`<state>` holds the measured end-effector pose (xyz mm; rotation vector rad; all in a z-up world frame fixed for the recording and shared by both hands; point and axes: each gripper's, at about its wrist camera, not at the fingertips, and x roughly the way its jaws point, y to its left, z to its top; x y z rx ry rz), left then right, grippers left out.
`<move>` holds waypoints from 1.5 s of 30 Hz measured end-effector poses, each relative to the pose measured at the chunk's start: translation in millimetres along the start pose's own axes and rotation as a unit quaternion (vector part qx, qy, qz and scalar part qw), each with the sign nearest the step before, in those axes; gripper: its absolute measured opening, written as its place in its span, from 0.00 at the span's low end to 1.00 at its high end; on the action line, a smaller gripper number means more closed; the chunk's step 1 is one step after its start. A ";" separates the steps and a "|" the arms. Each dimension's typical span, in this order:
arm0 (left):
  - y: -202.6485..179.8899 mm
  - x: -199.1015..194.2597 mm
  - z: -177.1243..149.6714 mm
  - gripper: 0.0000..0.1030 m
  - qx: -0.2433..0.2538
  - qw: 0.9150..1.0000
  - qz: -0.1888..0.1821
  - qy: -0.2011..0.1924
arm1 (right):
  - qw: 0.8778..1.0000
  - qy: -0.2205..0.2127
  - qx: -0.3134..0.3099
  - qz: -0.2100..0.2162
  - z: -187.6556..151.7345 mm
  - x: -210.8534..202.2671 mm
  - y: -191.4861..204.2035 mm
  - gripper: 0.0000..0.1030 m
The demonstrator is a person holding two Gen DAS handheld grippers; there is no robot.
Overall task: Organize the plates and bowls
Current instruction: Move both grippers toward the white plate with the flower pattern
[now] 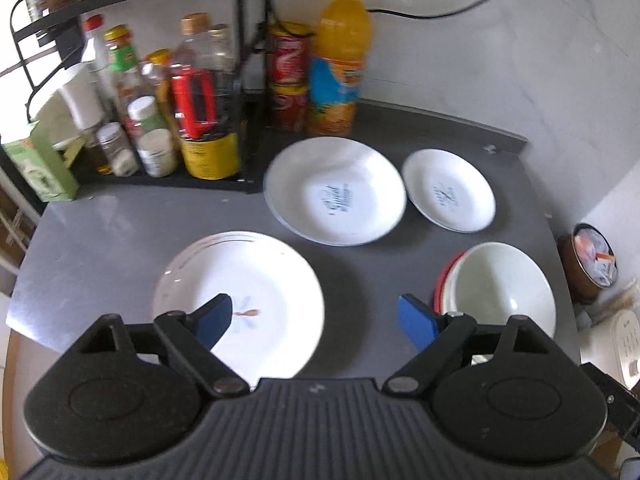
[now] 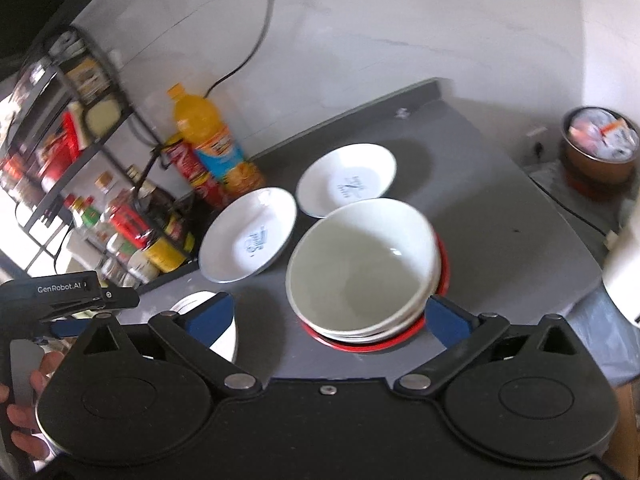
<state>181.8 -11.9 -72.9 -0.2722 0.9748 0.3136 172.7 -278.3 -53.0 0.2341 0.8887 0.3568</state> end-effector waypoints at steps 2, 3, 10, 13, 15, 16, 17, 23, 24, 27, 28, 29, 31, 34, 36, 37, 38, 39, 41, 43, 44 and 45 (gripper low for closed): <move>13.2 -2.1 -0.7 0.87 -0.012 1.000 0.008 0.002 | 1.000 0.008 -0.012 0.014 0.8 3.4 9.1 1.00; 19.7 -3.0 -2.3 0.87 -0.018 1.000 0.012 0.001 | 1.000 0.011 -0.019 0.018 1.2 5.1 13.8 1.00; 64.2 -3.4 -13.3 0.87 -0.060 0.998 0.033 0.011 | 0.997 0.026 -0.052 0.041 3.3 17.3 44.0 1.00; 81.3 1.6 -15.1 0.87 -0.071 0.997 0.032 0.017 | 0.997 0.032 -0.062 0.045 3.9 24.5 53.5 1.00; 90.1 4.5 -15.4 0.87 -0.073 0.997 0.035 0.016 | 0.996 0.038 -0.067 0.043 3.8 29.5 58.8 1.00; 94.5 6.2 -14.9 0.87 -0.074 0.997 0.035 0.017 | 0.996 0.040 -0.071 0.042 4.0 32.0 62.2 1.00; 98.1 7.8 -14.1 0.87 -0.075 0.997 0.033 0.017 | 0.995 0.041 -0.075 0.045 4.1 33.9 65.3 1.00; 116.2 15.9 -5.3 0.87 -0.064 0.998 0.023 0.011 | 0.994 0.042 -0.081 0.052 5.2 50.1 80.1 0.99; 117.8 18.1 -3.5 0.87 -0.062 0.998 0.022 0.010 | 0.995 0.042 -0.080 0.049 6.0 53.8 82.1 0.97; 124.9 27.8 3.5 0.87 -0.058 0.998 0.013 0.010 | 0.995 0.038 -0.080 0.046 9.1 63.6 86.2 0.96; 126.7 32.1 6.4 0.87 -0.056 0.998 0.009 0.010 | 0.995 0.037 -0.080 0.043 9.7 67.1 87.4 0.95; 128.0 36.3 9.6 0.87 -0.054 0.998 0.008 0.011 | 0.995 0.038 -0.079 0.040 10.7 71.7 89.3 0.94; 129.3 44.6 15.9 0.87 -0.048 0.999 0.004 0.008 | 0.996 0.038 -0.073 0.040 12.3 80.2 92.5 0.88; 130.1 58.4 26.9 0.87 -0.040 0.999 0.005 0.005 | 0.997 0.042 -0.060 0.035 15.5 96.3 97.3 0.85; 131.9 69.4 35.6 0.87 -0.036 0.999 0.003 0.007 | 0.997 0.045 -0.046 0.036 17.3 107.9 99.1 0.81; 132.4 74.1 39.9 0.87 -0.033 0.999 0.002 0.006 | 0.997 0.045 -0.041 0.038 18.4 113.4 100.3 0.79; 132.7 80.5 45.0 0.87 -0.029 1.000 0.000 0.005 | 0.998 0.047 -0.035 0.035 19.7 119.7 101.9 0.78; 132.4 85.1 48.2 0.87 -0.026 1.000 -0.001 0.006 | 0.998 0.048 -0.031 0.031 21.3 125.1 103.6 0.76; 131.3 96.2 56.7 0.86 -0.017 1.000 -0.008 0.006 | 0.998 0.043 -0.028 0.024 25.3 134.0 107.7 0.73; 127.7 108.5 63.5 0.86 -0.002 1.000 -0.015 0.005 | 0.999 0.038 -0.018 0.020 29.7 142.7 109.4 0.70; 124.0 114.8 66.1 0.86 0.011 1.000 -0.020 0.005 | 0.999 0.039 -0.013 0.016 32.0 147.8 110.1 0.68; 120.3 120.6 68.1 0.86 0.021 1.000 -0.022 0.003 | 0.999 0.039 -0.011 0.011 33.9 152.9 110.5 0.66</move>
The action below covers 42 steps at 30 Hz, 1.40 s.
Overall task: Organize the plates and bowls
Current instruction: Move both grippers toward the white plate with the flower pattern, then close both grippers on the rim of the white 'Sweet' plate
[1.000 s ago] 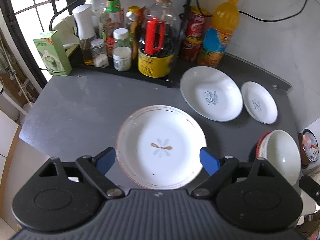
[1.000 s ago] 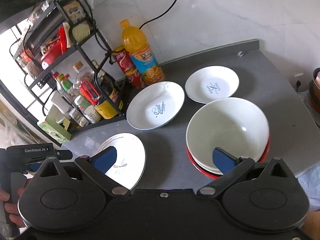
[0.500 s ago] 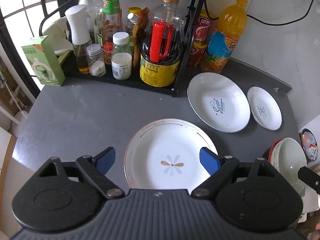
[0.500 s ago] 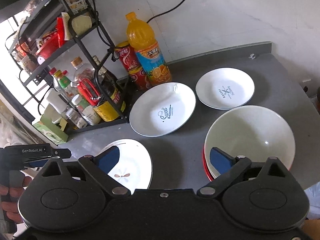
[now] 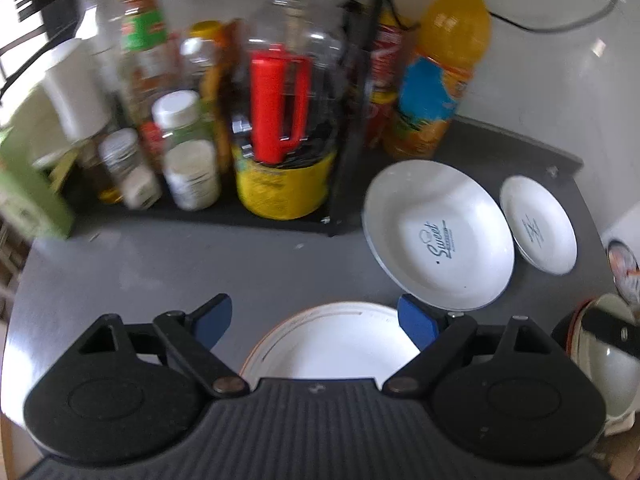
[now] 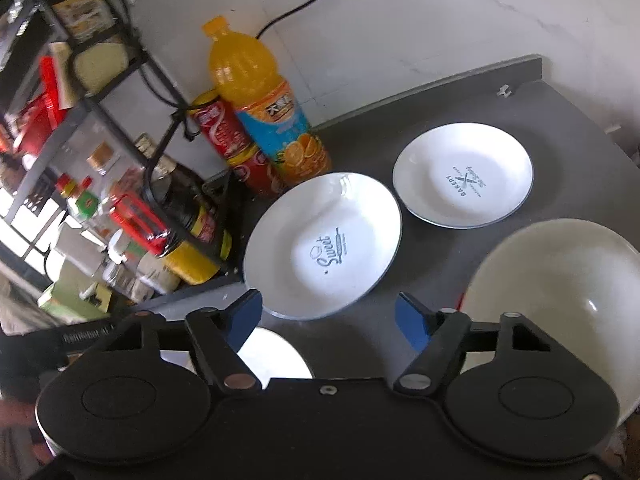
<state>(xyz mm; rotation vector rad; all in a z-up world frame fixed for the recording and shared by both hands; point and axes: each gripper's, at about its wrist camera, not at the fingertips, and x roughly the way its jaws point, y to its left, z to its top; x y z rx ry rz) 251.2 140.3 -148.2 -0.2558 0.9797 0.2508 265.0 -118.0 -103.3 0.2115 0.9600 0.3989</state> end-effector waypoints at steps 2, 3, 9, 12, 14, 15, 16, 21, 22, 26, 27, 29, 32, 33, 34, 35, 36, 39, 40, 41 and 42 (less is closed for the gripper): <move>-6.1 11.4 4.3 0.84 0.014 1.000 -0.006 -0.001 | 1.000 0.001 0.003 -0.011 3.6 8.8 -0.5 0.65; -8.3 16.8 6.0 0.84 0.018 1.000 -0.010 -0.001 | 1.000 0.002 0.007 -0.015 5.2 12.6 -1.4 0.63; -21.0 53.8 17.2 0.79 0.038 0.999 -0.017 0.015 | 0.999 0.013 0.032 -0.032 16.8 43.9 -3.8 0.57; -27.9 74.0 20.2 0.75 0.050 0.998 -0.020 0.024 | 0.998 0.024 0.038 -0.049 21.6 62.0 -4.6 0.54; -32.1 87.9 21.3 0.73 0.060 0.997 -0.024 0.032 | 0.997 0.028 0.038 -0.060 24.4 74.4 -6.3 0.53; -34.2 94.0 22.2 0.72 0.065 0.997 -0.025 0.036 | 0.996 0.032 0.041 -0.066 25.6 80.1 -7.7 0.52; -36.1 100.1 23.8 0.71 0.067 0.997 -0.026 0.039 | 0.996 0.037 0.045 -0.073 26.9 87.5 -10.1 0.50; -46.0 122.8 31.7 0.71 0.082 0.995 -0.036 0.046 | 0.993 0.056 0.059 -0.086 29.1 114.2 -18.1 0.43; -48.2 127.9 33.2 0.72 0.085 0.994 -0.036 0.050 | 0.992 0.059 0.061 -0.089 29.5 118.8 -18.9 0.42; -53.0 142.6 38.4 0.75 0.097 0.993 -0.034 0.064 | 0.990 0.072 0.067 -0.097 29.8 136.0 -22.0 0.42; -53.7 146.1 39.9 0.75 0.098 0.992 -0.034 0.069 | 0.990 0.075 0.066 -0.100 30.2 139.4 -22.3 0.42; -54.8 151.0 42.9 0.80 0.094 0.992 -0.034 0.075 | 0.989 0.079 0.068 -0.106 29.5 145.9 -24.2 0.42; -56.3 155.2 45.8 0.86 0.093 0.992 -0.044 0.079 | 0.988 0.083 0.077 -0.108 28.2 151.9 -27.8 0.43; -57.9 156.4 46.3 0.88 0.095 0.992 -0.038 0.079 | 0.987 0.084 0.078 -0.110 27.8 154.0 -28.8 0.43; -59.6 157.9 46.7 0.89 0.098 0.992 -0.030 0.079 | 0.987 0.085 0.081 -0.111 27.5 156.0 -29.4 0.43; -61.3 160.6 46.9 0.90 0.099 0.992 -0.015 0.082 | 0.987 0.085 0.084 -0.111 27.2 157.8 -30.1 0.43; -63.2 164.0 47.0 0.90 0.099 0.991 -0.007 0.090 | 0.986 0.085 0.086 -0.110 27.5 159.6 -30.5 0.43; -63.1 174.7 46.9 0.90 0.093 0.989 -0.011 0.112 | 0.986 0.084 0.090 -0.111 27.5 163.6 -32.1 0.43; -61.2 175.6 47.4 0.90 0.084 0.990 -0.023 0.111 | 0.986 0.084 0.091 -0.111 27.5 164.4 -32.8 0.43; -59.4 176.2 47.9 0.90 0.076 0.991 -0.033 0.107 | 0.987 0.080 0.091 -0.110 27.7 164.5 -33.0 0.43; -58.9 177.6 48.4 0.90 0.072 0.992 -0.027 0.105 | 0.987 0.078 0.091 -0.108 28.3 164.9 -33.4 0.42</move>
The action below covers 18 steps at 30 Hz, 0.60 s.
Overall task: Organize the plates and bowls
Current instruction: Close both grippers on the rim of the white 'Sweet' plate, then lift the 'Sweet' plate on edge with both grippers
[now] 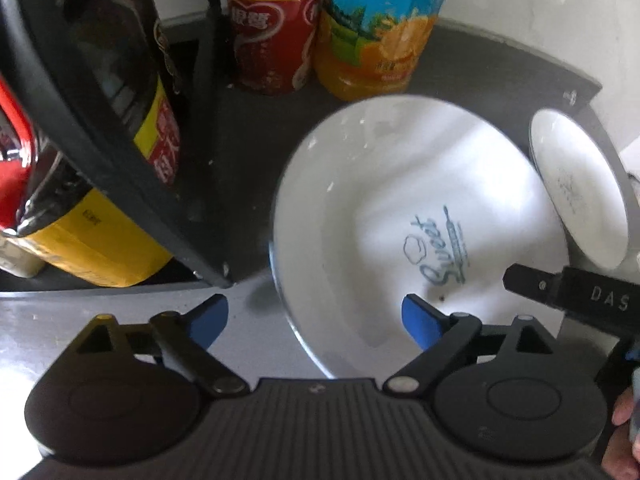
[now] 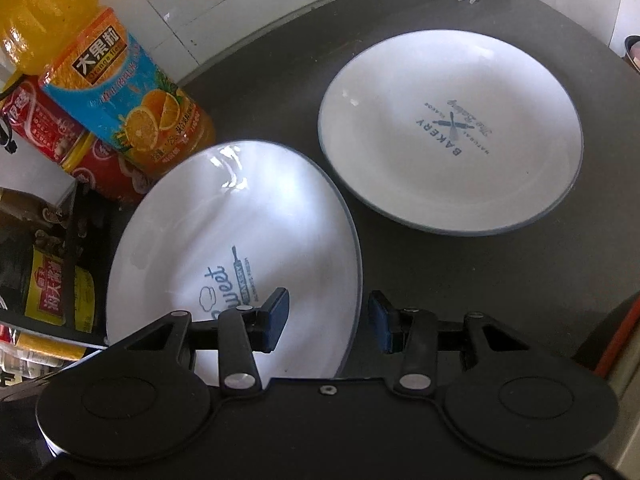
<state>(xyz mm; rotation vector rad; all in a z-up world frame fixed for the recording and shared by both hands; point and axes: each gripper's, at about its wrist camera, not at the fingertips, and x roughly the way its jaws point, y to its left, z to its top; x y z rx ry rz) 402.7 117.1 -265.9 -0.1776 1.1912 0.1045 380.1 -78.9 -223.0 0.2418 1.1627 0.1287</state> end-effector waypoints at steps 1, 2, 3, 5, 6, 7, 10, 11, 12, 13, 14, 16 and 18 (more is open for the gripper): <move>0.0 1.6 1.1 0.90 -0.001 1.000 0.009 0.000 | 1.000 -0.002 0.000 0.002 0.7 0.3 0.0 0.40; 0.5 3.0 1.9 0.89 -0.003 1.000 0.013 -0.001 | 1.000 -0.003 0.001 0.003 1.5 1.0 0.0 0.36; 0.9 5.0 3.3 0.89 -0.005 1.000 0.014 0.001 | 1.000 -0.004 0.000 0.004 2.3 2.1 0.0 0.32; 1.9 9.6 6.0 0.86 -0.013 1.000 0.005 0.005 | 1.000 -0.007 0.002 0.000 3.1 2.3 0.1 0.29; 1.8 10.8 7.0 0.86 -0.016 1.000 0.006 0.005 | 1.000 -0.008 0.000 -0.003 3.1 2.3 0.3 0.25; 1.0 10.9 6.8 0.86 -0.018 1.000 0.009 0.003 | 1.000 -0.007 -0.007 -0.009 3.2 2.5 0.9 0.21; -3.2 9.8 4.6 0.84 -0.015 1.000 0.013 -0.005 | 1.000 0.001 -0.012 -0.009 4.5 2.1 -0.1 0.19; -3.9 7.9 3.2 0.80 -0.017 1.000 0.013 -0.009 | 1.000 0.003 -0.013 -0.005 4.3 1.7 -1.3 0.18; -5.0 6.2 2.5 0.76 -0.019 1.000 0.011 -0.013 | 1.000 0.004 -0.011 -0.001 4.0 1.2 -3.0 0.17; -6.7 4.1 2.5 0.61 -0.018 1.000 0.002 -0.018 | 1.000 0.006 -0.004 0.005 3.5 0.6 -5.6 0.16; -10.3 1.6 3.7 0.52 -0.011 1.000 -0.009 -0.020 | 1.000 0.004 0.002 0.008 2.4 -1.0 -7.9 0.16; -10.3 -0.7 6.3 0.48 -0.027 1.000 -0.004 -0.012 | 1.000 -0.002 0.001 0.007 0.4 -5.1 -9.1 0.15; -4.7 -1.6 9.2 0.41 -0.046 0.999 -0.009 -0.012 | 1.000 -0.004 0.002 0.010 -1.1 -9.6 -10.9 0.13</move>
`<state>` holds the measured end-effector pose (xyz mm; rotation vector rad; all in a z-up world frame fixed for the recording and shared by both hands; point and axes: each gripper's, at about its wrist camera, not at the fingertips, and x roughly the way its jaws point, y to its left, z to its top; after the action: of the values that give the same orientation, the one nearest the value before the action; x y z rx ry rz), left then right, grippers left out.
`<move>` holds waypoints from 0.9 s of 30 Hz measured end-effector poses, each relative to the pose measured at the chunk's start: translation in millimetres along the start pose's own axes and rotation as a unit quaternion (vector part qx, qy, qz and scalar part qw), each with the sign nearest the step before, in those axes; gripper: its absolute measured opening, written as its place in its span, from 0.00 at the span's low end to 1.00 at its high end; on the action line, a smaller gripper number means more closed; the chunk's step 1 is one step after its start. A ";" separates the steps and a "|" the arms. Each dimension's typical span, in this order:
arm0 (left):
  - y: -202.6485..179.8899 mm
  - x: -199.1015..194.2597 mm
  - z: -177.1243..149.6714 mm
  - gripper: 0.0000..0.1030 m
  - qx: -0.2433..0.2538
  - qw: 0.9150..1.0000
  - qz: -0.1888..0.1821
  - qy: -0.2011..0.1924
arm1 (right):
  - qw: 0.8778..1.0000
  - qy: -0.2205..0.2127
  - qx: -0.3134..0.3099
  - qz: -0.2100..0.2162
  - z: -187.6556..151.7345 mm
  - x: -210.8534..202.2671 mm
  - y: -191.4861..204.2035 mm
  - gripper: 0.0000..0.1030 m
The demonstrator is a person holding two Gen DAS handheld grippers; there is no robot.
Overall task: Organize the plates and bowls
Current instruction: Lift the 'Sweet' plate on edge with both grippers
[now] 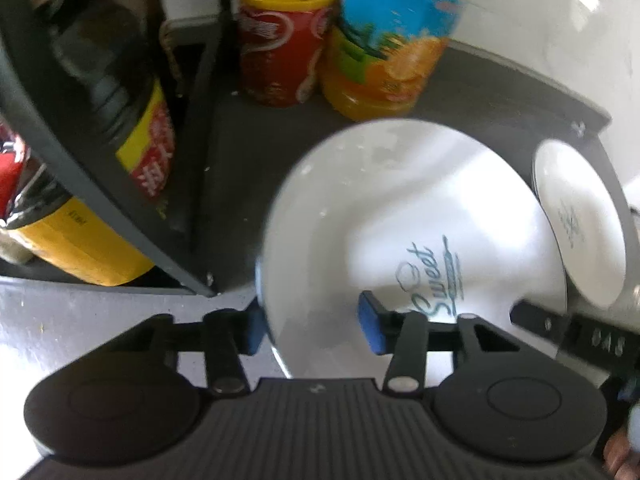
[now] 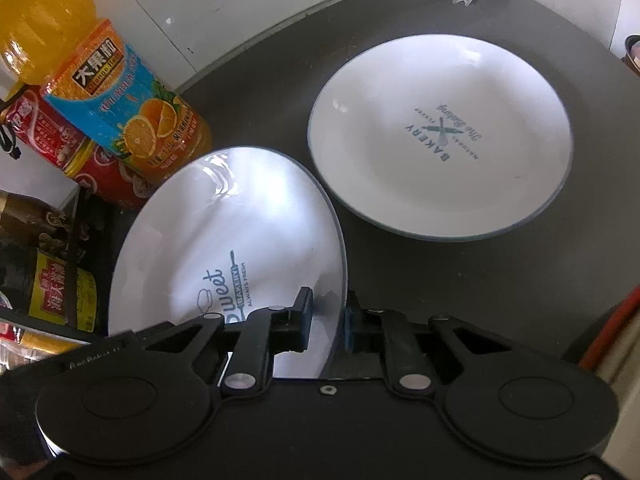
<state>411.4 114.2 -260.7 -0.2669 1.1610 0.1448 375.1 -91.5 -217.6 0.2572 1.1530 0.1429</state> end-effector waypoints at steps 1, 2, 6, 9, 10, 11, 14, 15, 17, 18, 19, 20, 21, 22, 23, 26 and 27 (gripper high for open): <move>2.2 -1.6 1.1 0.37 -0.005 1.000 -0.002 -0.002 | 1.000 -0.001 -0.001 0.004 -0.1 -2.1 -0.3 0.12; 4.1 -2.7 2.1 0.32 -0.007 1.000 -0.001 -0.004 | 1.000 -0.003 -0.004 0.007 0.0 -4.5 0.4 0.12; 14.6 -5.0 3.9 0.27 -0.018 1.000 -0.002 -0.006 | 1.000 -0.012 -0.008 0.017 2.0 -13.0 2.0 0.08; 21.1 -8.6 2.7 0.24 -0.030 0.999 -0.009 -0.009 | 0.999 -0.012 -0.011 0.031 1.9 -15.2 0.5 0.07; 23.3 -9.4 3.1 0.23 -0.035 0.999 -0.011 -0.009 | 0.999 -0.011 -0.009 0.033 1.6 -16.4 -0.7 0.07; 25.4 -10.7 3.5 0.22 -0.041 0.999 -0.013 -0.010 | 0.999 -0.011 -0.004 0.034 1.0 -17.5 -0.4 0.07; 30.0 -18.4 1.0 0.19 -0.053 0.998 -0.023 -0.011 | 0.999 -0.015 -0.001 0.030 -0.2 -23.4 -0.3 0.07; 31.6 -19.4 0.2 0.19 -0.055 0.998 -0.028 -0.010 | 0.999 -0.015 0.002 0.030 -0.7 -24.0 -0.8 0.07; 31.9 -21.9 -1.7 0.18 -0.060 0.998 -0.035 -0.010 | 0.999 -0.016 0.009 0.031 -2.3 -25.7 -2.8 0.07; 32.8 -23.2 -3.1 0.17 -0.061 0.997 -0.037 -0.011 | 0.999 -0.015 0.011 0.031 -3.2 -26.0 -3.5 0.07; 34.2 -25.1 -4.7 0.17 -0.064 0.997 -0.039 -0.011 | 0.999 -0.015 0.014 0.033 -4.3 -26.6 -4.4 0.07; 35.0 -23.5 -4.7 0.16 -0.066 0.997 -0.040 -0.011 | 0.999 -0.016 0.014 0.035 -4.9 -27.7 -4.4 0.07; 36.6 -24.6 -5.7 0.16 -0.070 0.997 -0.043 -0.011 | 0.999 -0.018 0.017 0.036 -5.3 -29.2 -4.9 0.07; 37.6 -25.0 -6.5 0.16 -0.073 0.996 -0.045 -0.011 | 0.999 -0.019 0.020 0.039 -5.4 -30.9 -5.6 0.07; 38.8 -26.1 -7.2 0.15 -0.076 0.996 -0.047 -0.011 | 0.999 -0.019 0.021 0.040 -5.5 -32.5 -5.5 0.07; 40.9 -30.8 -9.6 0.14 -0.082 0.995 -0.054 -0.013 | 0.999 -0.021 0.018 0.042 -6.0 -36.1 -4.2 0.07; 42.3 -32.6 -10.4 0.14 -0.085 0.995 -0.056 -0.015 | 0.999 -0.023 0.016 0.043 -6.5 -37.4 -3.8 0.07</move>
<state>378.9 152.7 -240.2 -0.4773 1.1034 0.1484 354.1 -103.5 -188.1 0.3376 1.0991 0.1943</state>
